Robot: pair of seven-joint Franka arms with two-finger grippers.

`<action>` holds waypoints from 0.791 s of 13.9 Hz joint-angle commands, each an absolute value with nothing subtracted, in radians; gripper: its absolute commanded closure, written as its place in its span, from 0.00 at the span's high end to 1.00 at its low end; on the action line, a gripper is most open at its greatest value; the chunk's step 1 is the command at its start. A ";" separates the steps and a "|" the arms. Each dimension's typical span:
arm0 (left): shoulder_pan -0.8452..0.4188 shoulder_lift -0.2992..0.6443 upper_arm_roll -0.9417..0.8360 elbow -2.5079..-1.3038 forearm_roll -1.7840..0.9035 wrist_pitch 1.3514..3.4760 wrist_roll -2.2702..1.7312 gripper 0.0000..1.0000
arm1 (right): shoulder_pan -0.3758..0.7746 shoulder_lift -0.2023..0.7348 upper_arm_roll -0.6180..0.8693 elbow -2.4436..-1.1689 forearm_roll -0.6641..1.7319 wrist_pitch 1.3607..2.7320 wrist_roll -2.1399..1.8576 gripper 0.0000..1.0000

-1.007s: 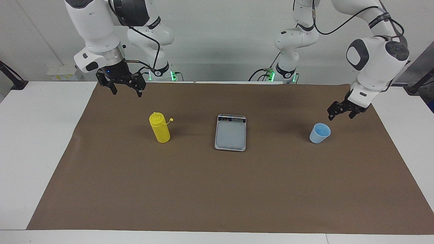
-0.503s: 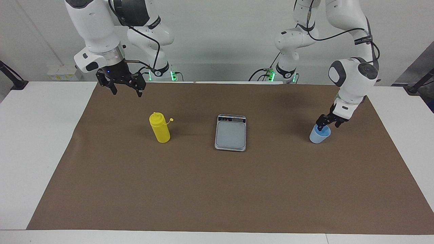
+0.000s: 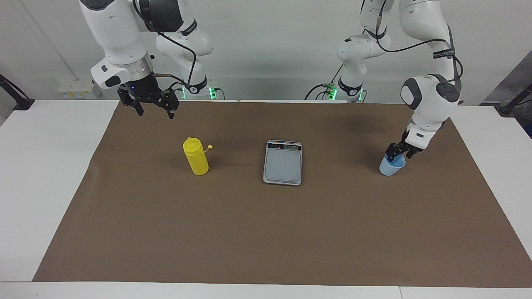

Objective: Pour seasoning into cup on scale with both arms
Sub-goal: 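Reach the left gripper to the blue cup and grasp it, then lift the blue cup with the left gripper and lower it onto the scale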

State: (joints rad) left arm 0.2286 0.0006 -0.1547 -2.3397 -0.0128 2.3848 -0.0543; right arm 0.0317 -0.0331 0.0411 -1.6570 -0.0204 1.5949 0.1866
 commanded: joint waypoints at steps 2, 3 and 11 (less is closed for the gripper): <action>0.222 0.003 -0.153 -2.243 -0.026 2.295 -0.012 0.00 | 0.020 -0.052 0.044 -1.677 -0.002 1.598 0.189 1.00; 0.222 0.006 -0.155 -2.186 -0.026 2.223 -0.011 0.00 | 0.020 -0.054 0.046 -1.677 -0.002 1.598 0.189 1.00; 0.033 0.003 -0.160 -1.856 -0.052 1.947 -0.061 0.00 | 0.020 -0.052 0.044 -1.677 -0.002 1.598 0.187 1.00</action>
State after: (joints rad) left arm 0.1030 -0.0061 -0.1709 -1.9022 -0.0345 1.9919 -0.0341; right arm 0.0317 -0.0331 0.0411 -1.6570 -0.0204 1.5949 0.1866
